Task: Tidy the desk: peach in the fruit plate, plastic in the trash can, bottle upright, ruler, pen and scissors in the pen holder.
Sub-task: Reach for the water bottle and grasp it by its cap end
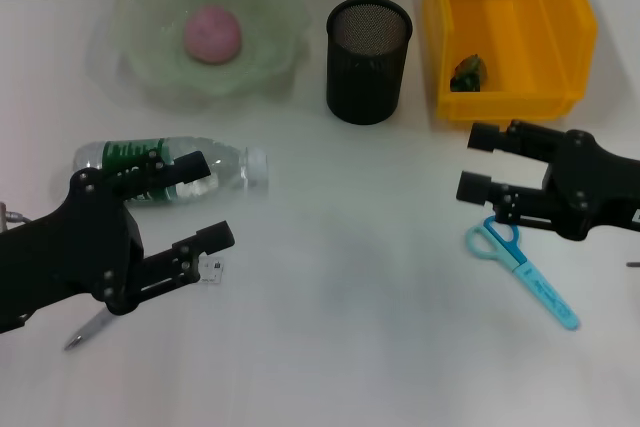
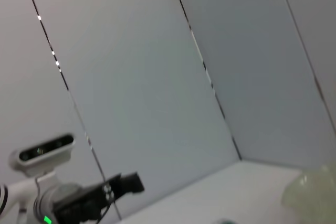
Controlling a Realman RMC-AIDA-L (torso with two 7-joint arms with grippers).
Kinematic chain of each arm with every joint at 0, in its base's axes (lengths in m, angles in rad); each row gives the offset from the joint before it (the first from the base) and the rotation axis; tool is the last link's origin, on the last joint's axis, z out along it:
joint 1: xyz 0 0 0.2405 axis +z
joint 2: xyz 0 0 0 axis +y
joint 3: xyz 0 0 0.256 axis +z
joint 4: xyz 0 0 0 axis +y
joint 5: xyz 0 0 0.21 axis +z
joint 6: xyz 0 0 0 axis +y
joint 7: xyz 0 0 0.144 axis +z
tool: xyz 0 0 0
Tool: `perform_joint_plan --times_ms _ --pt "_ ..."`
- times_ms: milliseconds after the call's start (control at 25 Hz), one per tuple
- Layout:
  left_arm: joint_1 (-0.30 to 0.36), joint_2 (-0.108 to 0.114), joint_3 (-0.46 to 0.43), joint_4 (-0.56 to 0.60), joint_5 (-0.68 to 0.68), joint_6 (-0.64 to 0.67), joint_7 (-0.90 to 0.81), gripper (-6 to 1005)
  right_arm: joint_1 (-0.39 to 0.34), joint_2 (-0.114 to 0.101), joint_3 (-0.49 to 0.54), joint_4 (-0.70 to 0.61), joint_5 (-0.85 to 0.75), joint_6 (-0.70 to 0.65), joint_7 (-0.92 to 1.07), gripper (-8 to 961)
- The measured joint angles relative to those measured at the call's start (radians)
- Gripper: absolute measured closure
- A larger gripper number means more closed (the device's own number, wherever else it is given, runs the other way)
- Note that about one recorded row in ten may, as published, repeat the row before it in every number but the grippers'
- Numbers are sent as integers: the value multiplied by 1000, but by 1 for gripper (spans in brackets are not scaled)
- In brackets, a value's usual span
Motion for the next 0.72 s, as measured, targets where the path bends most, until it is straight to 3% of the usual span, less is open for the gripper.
perform_joint_plan --times_ms 720 --pt "-34 3 1 25 8 -58 -52 358 -26 4 33 -94 -69 13 116 189"
